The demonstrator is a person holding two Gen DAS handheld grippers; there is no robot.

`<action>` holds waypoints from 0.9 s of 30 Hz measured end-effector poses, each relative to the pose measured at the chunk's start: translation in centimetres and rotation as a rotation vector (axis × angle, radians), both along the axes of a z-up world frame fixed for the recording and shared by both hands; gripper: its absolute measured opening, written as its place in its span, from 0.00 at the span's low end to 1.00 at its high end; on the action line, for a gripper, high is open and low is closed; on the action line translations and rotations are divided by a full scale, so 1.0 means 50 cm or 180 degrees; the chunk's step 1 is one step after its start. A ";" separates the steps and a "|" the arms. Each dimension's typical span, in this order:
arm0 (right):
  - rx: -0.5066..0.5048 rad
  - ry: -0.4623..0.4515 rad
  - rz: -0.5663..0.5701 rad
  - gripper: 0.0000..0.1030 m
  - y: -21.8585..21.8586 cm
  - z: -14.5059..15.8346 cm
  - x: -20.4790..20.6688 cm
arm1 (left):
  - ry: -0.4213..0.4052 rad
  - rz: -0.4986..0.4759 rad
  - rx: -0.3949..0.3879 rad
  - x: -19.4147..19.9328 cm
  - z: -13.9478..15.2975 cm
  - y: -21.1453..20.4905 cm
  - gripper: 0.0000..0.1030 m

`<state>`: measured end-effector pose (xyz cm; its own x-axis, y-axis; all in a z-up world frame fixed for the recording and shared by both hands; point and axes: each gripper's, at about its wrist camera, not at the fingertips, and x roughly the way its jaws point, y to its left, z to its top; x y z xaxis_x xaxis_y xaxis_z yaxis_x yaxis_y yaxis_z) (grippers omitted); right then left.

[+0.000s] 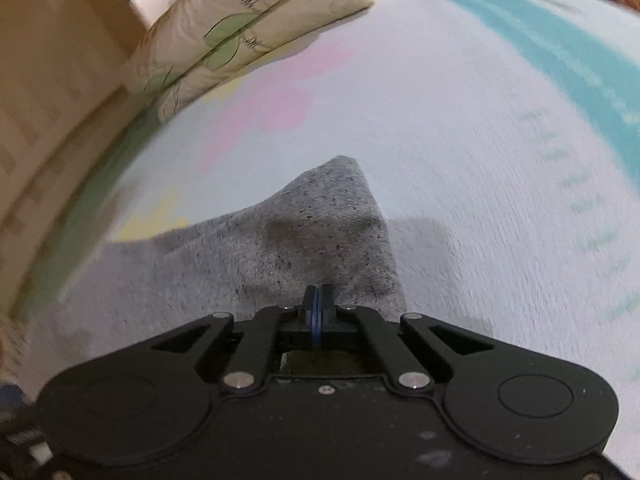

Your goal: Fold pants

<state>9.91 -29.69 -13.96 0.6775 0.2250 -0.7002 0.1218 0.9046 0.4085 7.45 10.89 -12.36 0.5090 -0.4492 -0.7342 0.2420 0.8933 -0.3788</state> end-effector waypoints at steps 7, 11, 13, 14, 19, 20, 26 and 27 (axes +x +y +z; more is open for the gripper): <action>-0.0085 0.0053 -0.0021 0.00 0.011 0.012 0.014 | -0.0178 0.0395 0.0022 -0.045 0.073 0.128 0.78; -0.0185 0.0093 -0.0003 0.00 0.023 0.020 0.017 | -0.0228 0.0988 0.0158 -0.058 0.108 0.230 0.86; -0.0241 0.0113 0.0013 0.00 0.032 0.026 0.022 | -0.0127 0.1314 0.0103 -0.057 0.111 0.281 0.86; -0.0258 0.0125 0.0019 0.00 0.036 0.027 0.026 | -0.0054 0.1478 0.0060 -0.055 0.109 0.307 0.87; -0.0284 0.0157 0.0037 0.00 0.039 0.027 0.037 | 0.0459 0.2047 -0.0292 -0.047 0.066 0.402 0.91; -0.0291 0.0160 0.0041 0.00 0.040 0.028 0.038 | 0.0484 0.2041 -0.0351 -0.046 0.060 0.407 0.91; -0.0266 0.0158 0.0049 0.00 0.041 0.025 0.046 | 0.0667 0.1963 -0.0168 -0.007 0.014 0.392 0.91; -0.0258 0.0157 0.0051 0.00 0.041 0.022 0.047 | 0.0688 0.1966 -0.0132 -0.001 0.001 0.389 0.94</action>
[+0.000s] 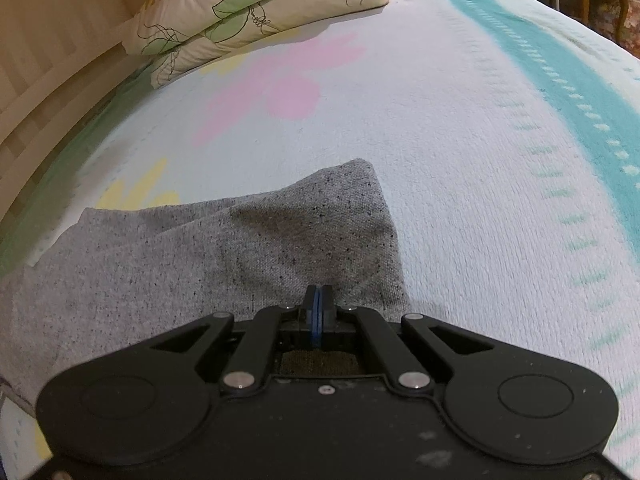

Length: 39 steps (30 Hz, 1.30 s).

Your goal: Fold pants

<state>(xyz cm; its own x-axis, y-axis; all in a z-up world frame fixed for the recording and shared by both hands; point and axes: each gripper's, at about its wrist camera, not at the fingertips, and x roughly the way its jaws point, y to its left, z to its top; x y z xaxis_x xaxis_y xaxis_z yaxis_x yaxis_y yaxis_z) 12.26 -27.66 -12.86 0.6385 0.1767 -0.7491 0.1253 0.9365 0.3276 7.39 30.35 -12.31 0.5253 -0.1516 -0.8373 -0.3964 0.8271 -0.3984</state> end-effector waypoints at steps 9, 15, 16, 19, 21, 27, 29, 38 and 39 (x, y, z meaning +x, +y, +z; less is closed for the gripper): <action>0.0010 -0.0030 0.0035 0.00 -0.004 -0.008 -0.001 | -0.0367 0.0215 0.0007 0.051 -0.014 0.032 0.99; -0.0075 -0.0013 0.0035 0.00 0.008 -0.003 0.001 | -0.0634 0.0358 -0.0163 0.069 -0.025 0.074 0.99; -0.0096 0.0003 0.0029 0.00 0.012 0.001 0.003 | -0.0673 0.0373 -0.0178 0.072 -0.027 0.079 0.99; -0.0207 0.0004 -0.0015 0.14 0.041 0.027 0.008 | -0.0684 0.0316 -0.0187 0.082 -0.029 0.084 0.99; -0.0285 -0.0151 0.0077 0.14 0.081 0.057 0.012 | -0.0679 0.0313 -0.0146 0.072 -0.026 0.086 0.94; -0.0065 -0.0512 0.0702 0.14 0.261 0.126 0.085 | -0.0574 0.0466 0.0086 0.063 -0.020 0.080 0.68; 0.0006 -0.0488 0.0895 0.11 0.326 0.125 0.124 | -0.0584 0.0529 0.0038 0.058 -0.022 0.089 0.59; -0.0177 -0.0288 0.1297 0.06 0.528 0.070 0.280 | -0.0665 0.0670 0.0065 0.051 -0.032 0.096 0.30; -0.0217 -0.0260 0.1302 0.06 0.537 0.062 0.293 | -0.0672 0.0641 0.0122 0.054 -0.030 0.091 0.29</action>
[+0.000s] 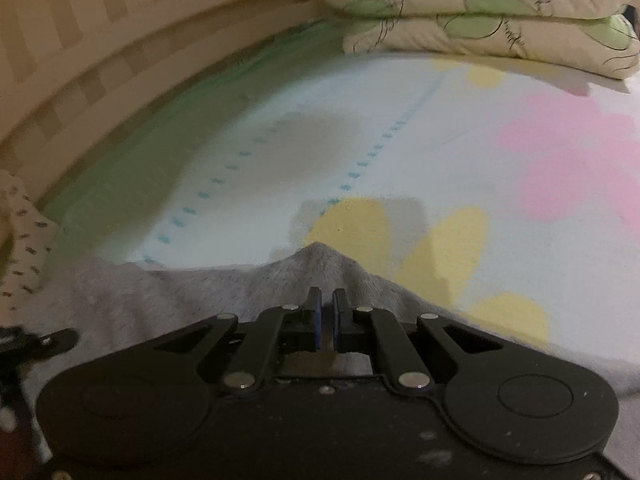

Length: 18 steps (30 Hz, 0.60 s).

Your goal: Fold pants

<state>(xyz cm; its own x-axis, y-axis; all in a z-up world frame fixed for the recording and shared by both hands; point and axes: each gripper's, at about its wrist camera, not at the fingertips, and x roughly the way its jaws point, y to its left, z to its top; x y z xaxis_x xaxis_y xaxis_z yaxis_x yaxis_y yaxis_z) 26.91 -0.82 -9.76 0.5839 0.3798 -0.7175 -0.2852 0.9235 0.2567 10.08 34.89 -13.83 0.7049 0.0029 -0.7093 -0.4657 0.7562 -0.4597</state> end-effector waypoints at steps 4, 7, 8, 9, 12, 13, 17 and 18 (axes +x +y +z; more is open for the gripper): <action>-0.0196 0.0003 -0.0018 0.03 0.024 -0.029 0.046 | -0.0017 0.0002 0.0006 0.001 0.001 0.000 0.28; -0.0322 0.0006 -0.0018 0.01 0.041 -0.032 0.063 | -0.0038 0.0013 -0.0019 -0.001 -0.001 0.002 0.27; -0.0334 0.0012 -0.0020 0.01 0.043 -0.032 0.065 | -0.0039 0.0005 -0.0008 -0.001 -0.001 0.003 0.27; -0.0335 0.0030 -0.0019 0.01 0.039 -0.029 0.070 | -0.0042 0.0000 0.0004 -0.001 -0.001 0.002 0.27; -0.0306 0.0030 -0.0018 0.06 0.040 -0.014 0.071 | -0.0059 0.0003 -0.0005 -0.008 -0.002 0.003 0.27; -0.0261 -0.0026 -0.0013 0.06 0.035 -0.002 0.058 | -0.0064 0.0005 -0.0008 -0.009 -0.002 0.004 0.27; -0.0058 -0.0101 0.0191 0.07 0.022 0.038 -0.032 | -0.0086 0.0011 -0.0022 -0.011 -0.003 0.003 0.27; -0.0052 -0.0092 0.0260 0.07 0.024 0.040 -0.060 | -0.0096 0.0014 -0.0034 -0.013 -0.003 0.004 0.27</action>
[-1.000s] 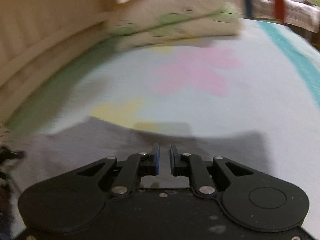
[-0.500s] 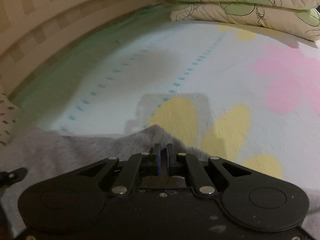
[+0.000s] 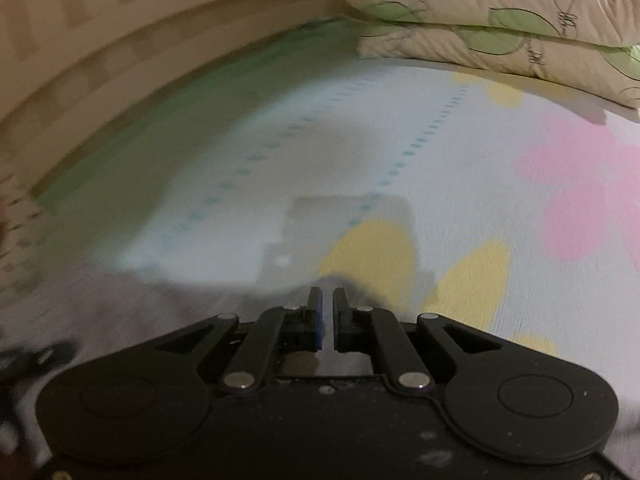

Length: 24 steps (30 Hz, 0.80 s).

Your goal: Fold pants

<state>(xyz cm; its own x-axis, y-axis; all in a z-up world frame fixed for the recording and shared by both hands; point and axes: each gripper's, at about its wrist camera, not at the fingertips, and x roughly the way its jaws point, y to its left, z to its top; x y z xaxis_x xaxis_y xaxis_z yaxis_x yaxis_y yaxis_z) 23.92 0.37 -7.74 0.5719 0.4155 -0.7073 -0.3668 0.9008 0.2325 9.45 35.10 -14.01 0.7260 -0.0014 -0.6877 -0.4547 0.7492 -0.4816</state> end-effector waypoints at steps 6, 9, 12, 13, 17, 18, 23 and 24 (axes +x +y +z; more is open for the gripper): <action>-0.0065 0.0218 0.0299 0.08 0.000 -0.033 -0.189 | -0.0025 -0.0008 0.0011 -0.006 0.001 0.001 0.27; -0.0090 0.0333 0.0320 0.08 0.004 -0.059 -0.259 | -0.0039 -0.0021 0.0038 -0.009 0.003 -0.001 0.27; -0.0143 0.0225 0.0358 0.08 0.019 -0.060 -0.316 | -0.0051 -0.0037 0.0089 -0.012 0.005 -0.005 0.27; -0.0181 0.0186 0.0351 0.08 0.024 -0.059 -0.322 | -0.0060 -0.0048 0.0120 -0.013 0.006 -0.007 0.27; -0.0147 0.0192 0.0289 0.08 0.029 -0.071 -0.314 | -0.0207 -0.0121 0.0265 -0.025 0.032 -0.021 0.22; -0.0121 0.0201 0.0280 0.08 0.024 -0.074 -0.317 | -0.0271 -0.0148 0.0311 -0.030 0.042 -0.026 0.21; 0.0132 0.0226 0.0246 0.08 -0.021 -0.065 -0.321 | -0.0584 -0.0334 0.0523 -0.055 0.120 -0.067 0.21; 0.0232 0.0208 0.0186 0.08 -0.038 -0.056 -0.321 | -0.0643 -0.0383 0.0593 -0.060 0.139 -0.082 0.21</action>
<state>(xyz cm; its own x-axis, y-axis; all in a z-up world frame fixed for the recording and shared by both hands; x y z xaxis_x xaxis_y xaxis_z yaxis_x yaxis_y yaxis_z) 7.87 -1.54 -10.55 0.4988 0.4984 -0.7091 -0.4001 0.8582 0.3218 6.45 30.98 -7.07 0.8504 0.0169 -0.5258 -0.2662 0.8759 -0.4024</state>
